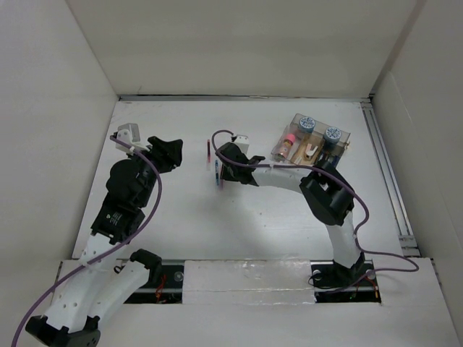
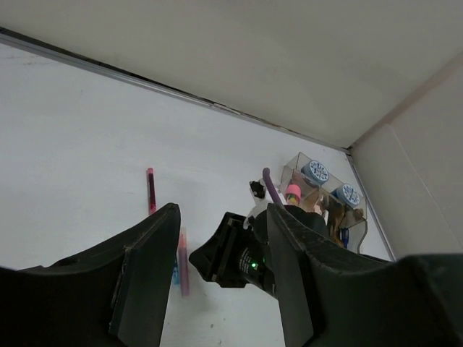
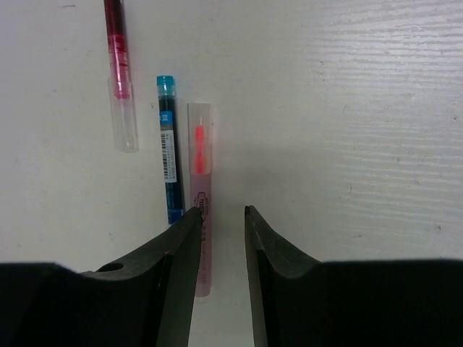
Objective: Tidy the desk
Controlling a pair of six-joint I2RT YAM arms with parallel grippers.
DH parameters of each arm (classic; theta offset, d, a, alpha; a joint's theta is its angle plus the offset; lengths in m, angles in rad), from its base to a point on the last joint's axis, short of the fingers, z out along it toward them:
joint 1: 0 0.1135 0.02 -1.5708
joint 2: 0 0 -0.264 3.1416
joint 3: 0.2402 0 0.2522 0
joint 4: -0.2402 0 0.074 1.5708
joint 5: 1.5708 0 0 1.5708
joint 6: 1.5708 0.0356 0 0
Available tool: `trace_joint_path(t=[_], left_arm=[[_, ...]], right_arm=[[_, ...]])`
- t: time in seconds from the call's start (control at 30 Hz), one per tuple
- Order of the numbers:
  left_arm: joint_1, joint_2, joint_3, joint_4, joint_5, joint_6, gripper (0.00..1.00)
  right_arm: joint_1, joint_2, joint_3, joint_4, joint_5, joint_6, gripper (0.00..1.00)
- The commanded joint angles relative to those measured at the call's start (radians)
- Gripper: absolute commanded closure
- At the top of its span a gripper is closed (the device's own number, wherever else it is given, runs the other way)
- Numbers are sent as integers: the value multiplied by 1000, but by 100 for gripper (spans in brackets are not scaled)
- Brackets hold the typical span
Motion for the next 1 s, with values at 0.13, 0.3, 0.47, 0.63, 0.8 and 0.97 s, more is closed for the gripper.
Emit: trace_joint_path(t=[0.13, 0.3, 0.47, 0.63, 0.8, 0.97], left_arm=[[5, -14, -3, 40, -5, 11, 50], [5, -14, -3, 40, -1, 11, 49], [5, -5, 2, 31, 7, 11, 49], [5, 3, 8, 26, 7, 13, 48], [5, -6, 2, 33, 2, 13, 48], [5, -15, 0, 40, 1, 13, 48]], right_arm=[[13, 45, 85, -41, 19, -27, 64], [13, 39, 87, -40, 36, -18, 65], [22, -10, 50, 0, 39, -17, 65], [33, 3, 74, -12, 36, -27, 65], [42, 25, 90, -9, 21, -30, 65], [42, 49, 108, -15, 19, -30, 65]])
